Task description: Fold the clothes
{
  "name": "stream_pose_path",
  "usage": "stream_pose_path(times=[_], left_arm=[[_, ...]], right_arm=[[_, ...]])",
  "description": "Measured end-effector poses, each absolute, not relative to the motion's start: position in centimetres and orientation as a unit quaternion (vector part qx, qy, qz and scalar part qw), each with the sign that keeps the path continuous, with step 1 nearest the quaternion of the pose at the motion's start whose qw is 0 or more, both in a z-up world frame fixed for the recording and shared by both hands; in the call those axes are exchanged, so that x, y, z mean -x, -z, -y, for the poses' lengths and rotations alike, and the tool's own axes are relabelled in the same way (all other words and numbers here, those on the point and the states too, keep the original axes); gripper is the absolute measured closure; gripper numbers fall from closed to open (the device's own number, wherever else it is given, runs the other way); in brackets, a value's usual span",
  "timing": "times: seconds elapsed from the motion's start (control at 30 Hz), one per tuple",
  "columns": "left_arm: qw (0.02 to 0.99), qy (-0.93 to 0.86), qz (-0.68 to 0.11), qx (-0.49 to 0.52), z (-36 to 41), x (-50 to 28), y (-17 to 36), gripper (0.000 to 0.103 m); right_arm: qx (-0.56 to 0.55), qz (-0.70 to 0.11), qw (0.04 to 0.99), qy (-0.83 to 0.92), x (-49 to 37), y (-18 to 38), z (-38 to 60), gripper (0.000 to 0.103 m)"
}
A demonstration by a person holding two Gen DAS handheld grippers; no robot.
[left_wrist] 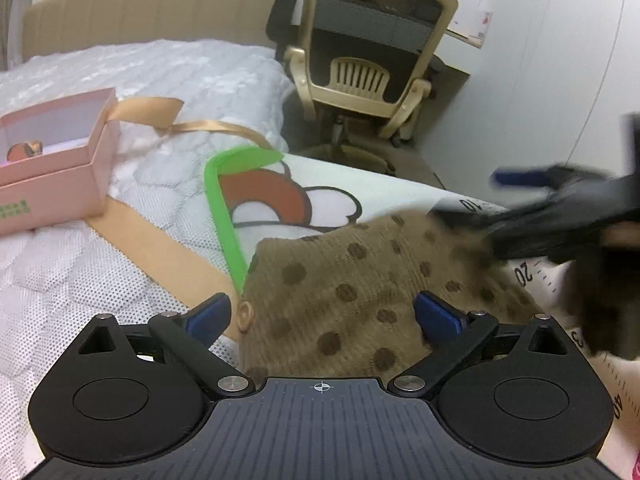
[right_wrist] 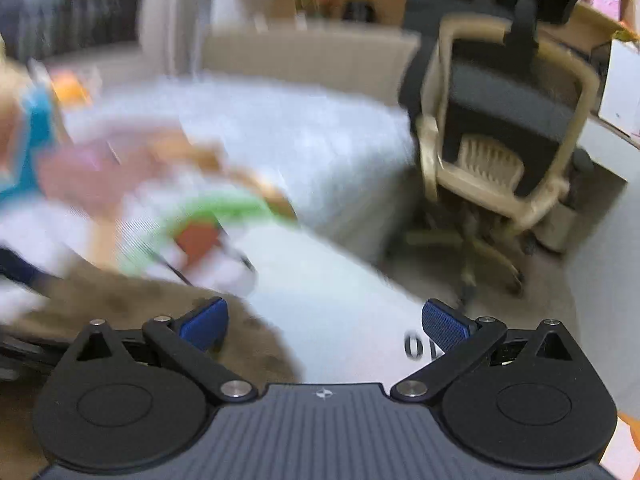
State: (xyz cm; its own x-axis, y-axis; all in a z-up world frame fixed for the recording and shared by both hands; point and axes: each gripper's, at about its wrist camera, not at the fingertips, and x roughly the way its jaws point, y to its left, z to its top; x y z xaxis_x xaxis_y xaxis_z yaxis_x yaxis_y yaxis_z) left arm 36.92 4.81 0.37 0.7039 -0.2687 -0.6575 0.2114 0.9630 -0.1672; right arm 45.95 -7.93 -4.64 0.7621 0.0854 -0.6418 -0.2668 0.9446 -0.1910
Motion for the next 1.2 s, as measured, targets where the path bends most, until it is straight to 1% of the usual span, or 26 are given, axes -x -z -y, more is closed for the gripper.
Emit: stream_pose_path(times=[0.03, 0.13, 0.23, 0.33, 0.4, 0.47, 0.63, 0.7, 0.8, 0.9, 0.97, 1.1, 1.2], left_arm=[[0.922, 0.130, -0.362, 0.040, -4.8, -37.0, -0.3, 0.002], [0.922, 0.129, -0.362, 0.042, -4.9, -37.1, -0.2, 0.002], [0.922, 0.128, -0.362, 0.044, -5.0, -37.3, 0.0, 0.001], [0.922, 0.127, -0.363, 0.046, -5.1, -37.4, 0.1, 0.001], [0.923, 0.126, -0.362, 0.046, -5.1, -37.4, 0.0, 0.001], [0.926, 0.127, -0.353, 0.049, -5.3, -37.2, -0.7, 0.001], [0.940, 0.094, -0.326, 0.032, -6.8, -36.8, -2.6, 0.002], [0.939, 0.072, -0.337, 0.012, -7.1, -37.6, -1.8, 0.000], [0.938, 0.076, -0.338, 0.012, -7.1, -38.7, -0.9, 0.000], [0.939, 0.076, -0.336, 0.014, -7.1, -39.5, -0.4, 0.000], [0.938, 0.077, -0.336, 0.024, -7.5, -39.6, -0.3, 0.000], [0.940, 0.070, -0.332, 0.024, -7.7, -37.9, -1.2, 0.000], [0.940, 0.084, -0.329, 0.027, -7.2, -35.3, -1.9, 0.001]], right_arm=[[0.135, -0.334, 0.929, -0.088, -46.3, 5.5, 8.1, 0.000], [0.094, -0.344, 0.931, -0.072, -46.1, 5.4, 9.7, 0.000], [0.076, -0.321, 0.942, -0.069, -43.2, 4.1, 11.0, 0.000], [0.012, -0.300, 0.946, -0.125, -39.2, 3.1, 12.8, 0.000], [-0.020, -0.311, 0.936, -0.165, -37.1, 3.2, 13.2, 0.000], [-0.028, -0.331, 0.924, -0.188, -35.2, 4.0, 12.9, 0.000], [0.006, -0.328, 0.918, -0.224, -32.0, 4.7, 11.0, 0.000], [0.021, -0.326, 0.915, -0.237, -30.7, 5.0, 10.2, 0.000], [0.031, -0.331, 0.909, -0.252, -29.6, 5.2, 9.1, 0.000], [0.071, -0.326, 0.903, -0.271, -28.1, 5.3, 7.3, 0.000], [0.100, -0.309, 0.904, -0.277, -27.1, 5.0, 6.5, 0.000], [0.070, -0.290, 0.910, -0.287, -27.1, 3.4, 8.1, 0.000], [0.047, -0.260, 0.928, -0.262, -27.1, 1.8, 10.2, 0.000]])
